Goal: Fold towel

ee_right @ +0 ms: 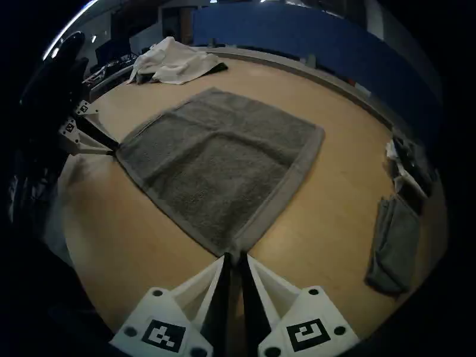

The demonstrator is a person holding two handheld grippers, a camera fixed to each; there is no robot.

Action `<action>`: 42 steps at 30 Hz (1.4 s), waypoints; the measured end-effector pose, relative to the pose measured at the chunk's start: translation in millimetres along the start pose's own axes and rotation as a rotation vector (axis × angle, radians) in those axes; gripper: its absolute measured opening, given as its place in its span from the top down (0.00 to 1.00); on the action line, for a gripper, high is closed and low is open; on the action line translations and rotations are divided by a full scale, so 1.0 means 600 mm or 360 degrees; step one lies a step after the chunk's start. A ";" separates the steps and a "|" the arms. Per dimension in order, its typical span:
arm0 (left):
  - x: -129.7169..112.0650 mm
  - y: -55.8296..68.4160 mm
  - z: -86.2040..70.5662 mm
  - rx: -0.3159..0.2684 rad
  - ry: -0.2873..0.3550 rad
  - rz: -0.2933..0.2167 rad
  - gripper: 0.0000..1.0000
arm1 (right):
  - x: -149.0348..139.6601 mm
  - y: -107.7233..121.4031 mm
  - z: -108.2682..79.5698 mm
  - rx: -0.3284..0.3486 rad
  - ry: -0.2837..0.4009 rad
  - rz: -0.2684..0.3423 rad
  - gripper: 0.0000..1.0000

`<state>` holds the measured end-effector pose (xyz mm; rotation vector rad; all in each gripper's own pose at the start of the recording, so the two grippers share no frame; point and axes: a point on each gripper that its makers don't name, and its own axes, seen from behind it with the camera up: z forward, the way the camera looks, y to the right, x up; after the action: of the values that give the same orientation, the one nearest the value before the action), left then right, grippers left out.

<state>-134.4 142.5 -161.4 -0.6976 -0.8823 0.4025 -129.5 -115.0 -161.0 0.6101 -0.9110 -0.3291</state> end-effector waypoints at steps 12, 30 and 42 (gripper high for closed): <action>0.008 -0.002 -0.005 0.0002 0.0010 0.0000 0.93 | 0.006 0.001 -0.010 -0.0006 0.0006 0.0031 0.91; 0.042 -0.008 -0.051 0.0011 0.0065 -0.0123 0.93 | 0.046 -0.005 -0.056 0.0005 0.0087 0.0072 0.91; 0.080 -0.003 -0.109 0.0025 0.0134 -0.0224 0.93 | 0.076 -0.008 -0.119 -0.0001 0.0140 0.0071 0.91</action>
<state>-53.1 144.3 -161.7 -0.6291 -0.8422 0.2524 -44.9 -116.7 -168.1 0.5982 -0.8387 -0.2607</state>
